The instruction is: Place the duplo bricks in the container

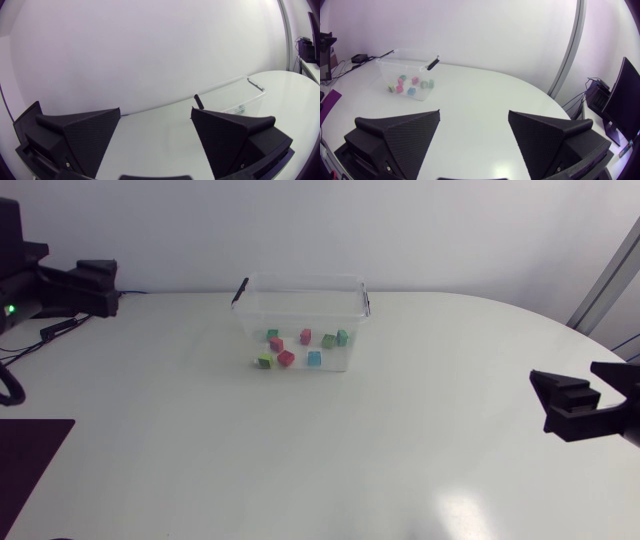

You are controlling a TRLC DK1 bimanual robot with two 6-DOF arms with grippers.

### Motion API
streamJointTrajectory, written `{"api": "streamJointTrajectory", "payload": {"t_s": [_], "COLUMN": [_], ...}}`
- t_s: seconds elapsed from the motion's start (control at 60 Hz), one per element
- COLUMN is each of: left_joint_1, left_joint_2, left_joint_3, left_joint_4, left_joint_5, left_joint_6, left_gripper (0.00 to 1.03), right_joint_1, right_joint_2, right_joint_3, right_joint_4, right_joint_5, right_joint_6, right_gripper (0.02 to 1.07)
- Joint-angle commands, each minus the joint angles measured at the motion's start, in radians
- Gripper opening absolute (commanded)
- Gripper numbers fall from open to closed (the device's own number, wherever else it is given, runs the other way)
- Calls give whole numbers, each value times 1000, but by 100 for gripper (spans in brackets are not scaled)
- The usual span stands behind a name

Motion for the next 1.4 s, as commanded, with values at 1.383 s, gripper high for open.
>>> {"api": "streamJointTrajectory", "payload": {"t_s": [1.383], "left_joint_1": [182], "left_joint_2": [-735], "left_joint_3": [-735], "left_joint_4": [125], "left_joint_5": [251], "left_joint_6": [-220], "left_gripper": [99], "right_joint_1": [-167], "right_joint_2": [-381], "right_joint_3": [-533], "right_joint_4": [470], "right_joint_5": [-142], "right_joint_6": [26], "right_gripper": [100]}}
